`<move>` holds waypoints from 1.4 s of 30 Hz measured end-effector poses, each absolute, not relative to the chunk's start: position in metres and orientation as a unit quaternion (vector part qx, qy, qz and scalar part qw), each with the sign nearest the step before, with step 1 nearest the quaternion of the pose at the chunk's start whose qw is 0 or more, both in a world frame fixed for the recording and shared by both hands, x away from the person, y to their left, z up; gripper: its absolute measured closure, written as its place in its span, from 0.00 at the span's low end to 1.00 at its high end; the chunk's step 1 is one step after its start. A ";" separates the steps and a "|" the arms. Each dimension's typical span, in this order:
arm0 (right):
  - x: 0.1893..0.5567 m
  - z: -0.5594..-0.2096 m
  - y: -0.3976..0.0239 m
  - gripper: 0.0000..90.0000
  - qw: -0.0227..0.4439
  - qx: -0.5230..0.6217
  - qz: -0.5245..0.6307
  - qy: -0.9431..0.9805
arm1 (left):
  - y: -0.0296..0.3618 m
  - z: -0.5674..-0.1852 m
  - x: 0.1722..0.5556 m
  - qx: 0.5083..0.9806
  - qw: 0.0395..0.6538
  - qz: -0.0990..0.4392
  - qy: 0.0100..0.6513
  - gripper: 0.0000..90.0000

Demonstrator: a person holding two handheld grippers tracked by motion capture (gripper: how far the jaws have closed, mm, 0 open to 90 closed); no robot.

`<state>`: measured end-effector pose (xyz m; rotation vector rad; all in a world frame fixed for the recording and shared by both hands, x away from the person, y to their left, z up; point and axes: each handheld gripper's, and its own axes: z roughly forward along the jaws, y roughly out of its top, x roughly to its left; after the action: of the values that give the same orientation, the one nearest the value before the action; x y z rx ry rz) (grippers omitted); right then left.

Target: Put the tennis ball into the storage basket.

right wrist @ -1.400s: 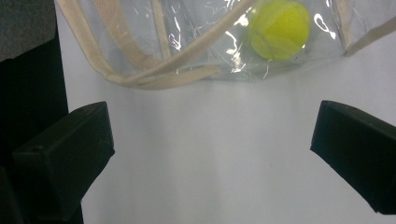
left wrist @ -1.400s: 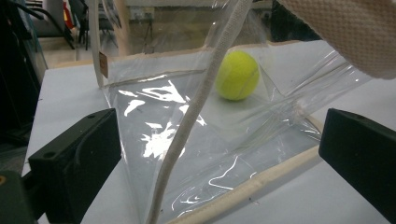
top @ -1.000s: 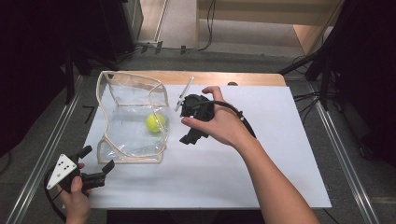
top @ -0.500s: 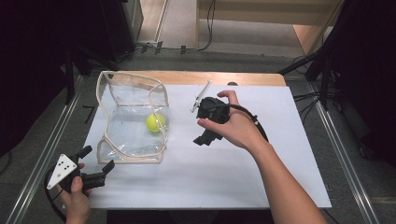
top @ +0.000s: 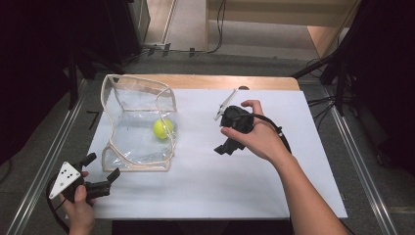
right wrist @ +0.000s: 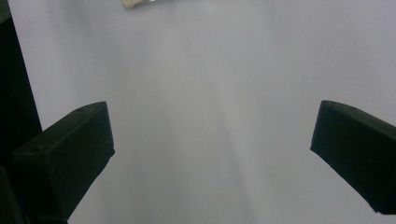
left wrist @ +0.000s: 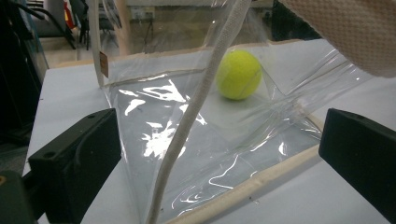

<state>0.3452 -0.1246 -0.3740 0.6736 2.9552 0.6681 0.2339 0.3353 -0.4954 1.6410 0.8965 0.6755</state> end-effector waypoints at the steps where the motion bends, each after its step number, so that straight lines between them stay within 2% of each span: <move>1: 0.345 -0.375 -0.127 0.00 0.019 0.219 0.214 0.952 | 0.335 -0.495 0.234 0.692 0.545 0.285 0.378 0.00; 21: 0.328 -0.411 -0.172 0.00 0.036 0.267 0.249 0.930 | 0.335 -0.495 0.234 0.694 0.543 0.285 0.377 0.00; 42: 0.311 -0.431 -0.204 0.00 0.048 0.293 0.283 0.912 | 0.335 -0.495 0.234 0.694 0.542 0.285 0.377 0.00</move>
<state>0.3111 -0.2040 -0.4311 0.8927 2.7811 0.8618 0.2345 0.3346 -0.4954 1.6487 0.8956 0.6776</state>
